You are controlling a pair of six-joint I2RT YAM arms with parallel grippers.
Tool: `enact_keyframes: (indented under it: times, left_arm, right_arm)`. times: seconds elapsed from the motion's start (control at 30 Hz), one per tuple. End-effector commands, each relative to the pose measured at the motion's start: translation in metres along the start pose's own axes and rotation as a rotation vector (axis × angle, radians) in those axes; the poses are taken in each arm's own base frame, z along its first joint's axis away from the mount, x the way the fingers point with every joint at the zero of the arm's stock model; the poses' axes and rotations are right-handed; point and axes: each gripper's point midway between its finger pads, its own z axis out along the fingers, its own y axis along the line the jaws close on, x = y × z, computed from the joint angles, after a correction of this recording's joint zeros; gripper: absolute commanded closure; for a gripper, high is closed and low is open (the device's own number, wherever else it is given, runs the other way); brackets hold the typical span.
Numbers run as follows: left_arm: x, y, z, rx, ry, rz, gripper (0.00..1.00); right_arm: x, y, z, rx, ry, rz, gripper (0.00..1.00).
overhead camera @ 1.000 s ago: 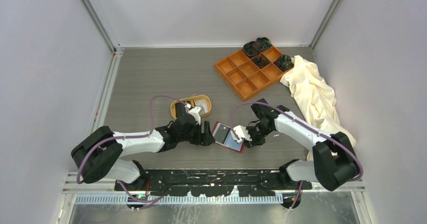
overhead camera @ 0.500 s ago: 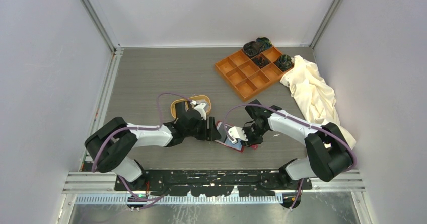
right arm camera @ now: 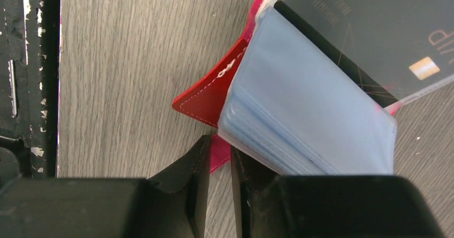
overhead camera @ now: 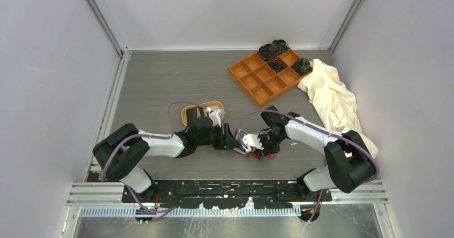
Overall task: Put the credit cards into the card holder
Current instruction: Close the card holder at the center of the board.
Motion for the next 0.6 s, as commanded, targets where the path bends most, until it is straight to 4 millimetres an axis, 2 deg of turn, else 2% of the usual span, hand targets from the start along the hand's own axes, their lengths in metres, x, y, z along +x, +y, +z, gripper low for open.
enact_keyframes:
  times: [0.0, 0.33, 0.57]
  left_arm:
    - [-0.009, -0.055, 0.001, 0.201, -0.025, 0.018, 0.54]
    - [-0.003, -0.065, 0.02, 0.244, -0.001, 0.002, 0.56]
    - [0.002, -0.067, 0.033, 0.23, 0.02, 0.013, 0.57]
  right_arm:
    - [-0.001, -0.014, -0.001, 0.041, 0.014, -0.027, 0.74]
    - [-0.005, -0.017, -0.006, 0.049, 0.007, 0.001, 0.73]
    - [-0.015, -0.014, -0.023, 0.024, -0.034, 0.062, 0.6]
